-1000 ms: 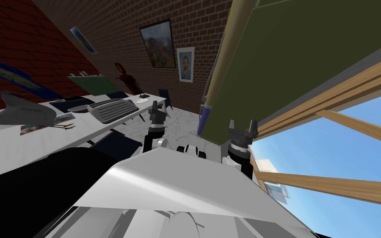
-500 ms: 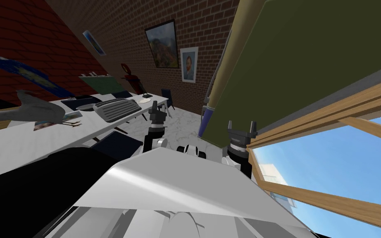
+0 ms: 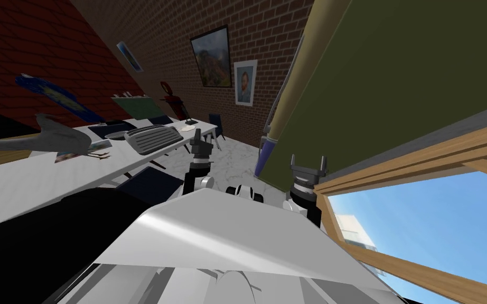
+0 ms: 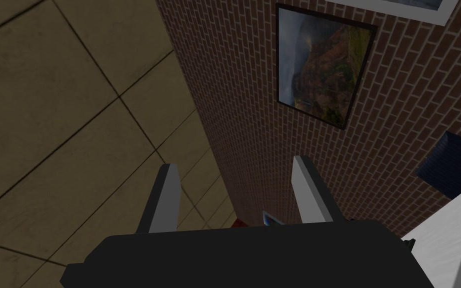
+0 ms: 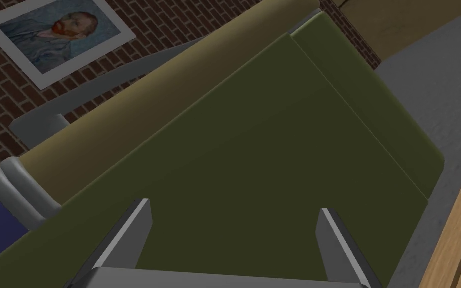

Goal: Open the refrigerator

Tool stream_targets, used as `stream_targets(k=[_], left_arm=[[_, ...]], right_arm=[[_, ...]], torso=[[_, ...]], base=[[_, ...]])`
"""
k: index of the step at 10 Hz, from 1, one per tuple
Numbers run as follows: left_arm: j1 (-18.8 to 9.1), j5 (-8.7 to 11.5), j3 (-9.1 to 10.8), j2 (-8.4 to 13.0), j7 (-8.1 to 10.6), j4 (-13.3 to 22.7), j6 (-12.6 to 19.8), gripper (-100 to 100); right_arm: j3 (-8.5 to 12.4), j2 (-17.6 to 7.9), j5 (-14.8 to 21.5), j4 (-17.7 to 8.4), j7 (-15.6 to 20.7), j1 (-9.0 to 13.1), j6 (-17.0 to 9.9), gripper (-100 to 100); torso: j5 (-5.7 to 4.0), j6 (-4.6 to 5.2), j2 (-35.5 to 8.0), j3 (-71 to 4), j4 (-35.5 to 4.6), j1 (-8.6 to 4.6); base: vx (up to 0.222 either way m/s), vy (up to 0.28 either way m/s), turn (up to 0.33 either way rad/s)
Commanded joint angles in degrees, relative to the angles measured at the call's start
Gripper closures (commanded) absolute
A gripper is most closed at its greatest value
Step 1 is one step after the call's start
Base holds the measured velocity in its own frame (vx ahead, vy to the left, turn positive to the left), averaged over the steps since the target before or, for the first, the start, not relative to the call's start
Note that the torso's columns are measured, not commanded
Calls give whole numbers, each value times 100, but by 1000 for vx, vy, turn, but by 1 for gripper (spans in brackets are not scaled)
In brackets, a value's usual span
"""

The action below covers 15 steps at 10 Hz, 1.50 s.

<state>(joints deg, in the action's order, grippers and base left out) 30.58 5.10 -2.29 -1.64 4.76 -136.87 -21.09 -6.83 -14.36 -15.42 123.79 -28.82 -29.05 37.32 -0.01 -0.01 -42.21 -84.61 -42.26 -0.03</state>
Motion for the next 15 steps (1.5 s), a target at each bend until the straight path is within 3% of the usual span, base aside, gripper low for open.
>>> stream_targets(k=[1,4,6,9,14,15], left_arm=[[0,0,0,0,0,0,0,0],[0,0,0,0,0,0,0,0],[0,0,0,0,0,0,0,0],[0,0,0,0,0,0,0,0],[0,0,0,0,0,0,0,0],[0,0,0,0,0,0,0,0]], right_arm=[[-19,-12,-98,-57,-339,20,18,-100],[-93,-50,-504,-243,-889,71,65,-100],[-93,-50,-504,-243,-1115,71,65,-100],[-169,-68,-921,-441,-1652,125,111,-100],[-207,-69,-1132,-545,-2314,153,133,-100],[-246,-64,-1343,-653,-2549,182,155,-100]], torso=[[1,2,-2,0,0,2],[1,1,-9,5,-2,3],[1,2,-5,2,-1,1],[1,1,-7,4,-2,2],[1,2,-7,4,-2,2],[1,2,-13,7,-3,2]], base=[[31,2,1],[52,3,107],[41,-3,33],[53,-2,114],[39,-4,49],[48,-9,102]])
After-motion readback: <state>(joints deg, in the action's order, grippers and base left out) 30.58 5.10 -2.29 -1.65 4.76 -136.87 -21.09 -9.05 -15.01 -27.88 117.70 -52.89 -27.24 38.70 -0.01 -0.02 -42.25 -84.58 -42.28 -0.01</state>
